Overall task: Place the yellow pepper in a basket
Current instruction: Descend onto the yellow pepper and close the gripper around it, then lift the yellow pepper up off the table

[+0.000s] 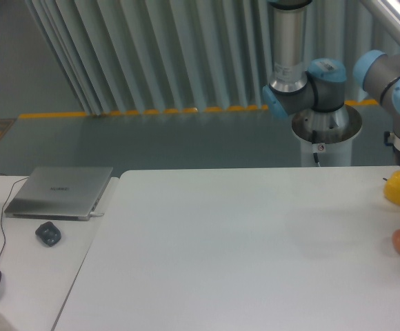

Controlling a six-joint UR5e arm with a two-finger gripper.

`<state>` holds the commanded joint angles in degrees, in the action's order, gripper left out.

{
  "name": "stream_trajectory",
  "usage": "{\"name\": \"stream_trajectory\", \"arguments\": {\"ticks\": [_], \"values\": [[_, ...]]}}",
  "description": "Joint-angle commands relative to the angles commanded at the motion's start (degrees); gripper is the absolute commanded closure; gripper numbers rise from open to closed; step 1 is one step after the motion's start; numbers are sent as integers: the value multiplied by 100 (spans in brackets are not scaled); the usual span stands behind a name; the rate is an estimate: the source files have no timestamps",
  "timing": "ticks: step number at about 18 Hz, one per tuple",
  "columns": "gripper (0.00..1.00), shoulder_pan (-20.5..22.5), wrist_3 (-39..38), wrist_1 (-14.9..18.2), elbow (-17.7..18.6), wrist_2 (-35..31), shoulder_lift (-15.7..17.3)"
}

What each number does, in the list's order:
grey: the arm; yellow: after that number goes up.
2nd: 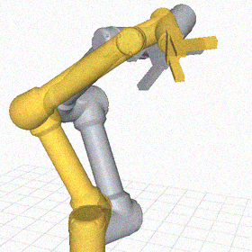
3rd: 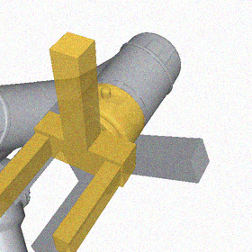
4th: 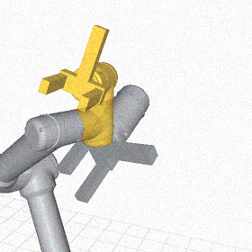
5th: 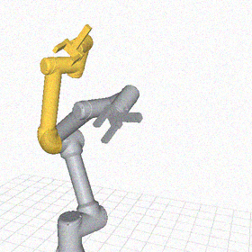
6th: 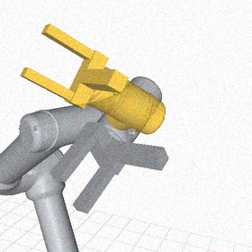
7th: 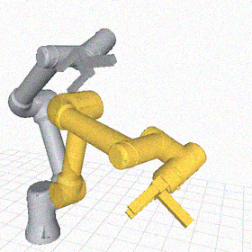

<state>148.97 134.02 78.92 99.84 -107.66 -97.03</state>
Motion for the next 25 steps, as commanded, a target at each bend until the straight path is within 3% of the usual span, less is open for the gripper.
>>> {"name": "stream_trajectory", "arguments": {"ticks": [7, 10, 16, 25], "values": [[0, -44, 116, -61, 694, -133, 430], [0, -167, 63, -236, 870, -98, 492], [0, -211, 107, -922, 1195, -97, 414], [0, -123, 239, -1301, 1231, -212, 53]]}}
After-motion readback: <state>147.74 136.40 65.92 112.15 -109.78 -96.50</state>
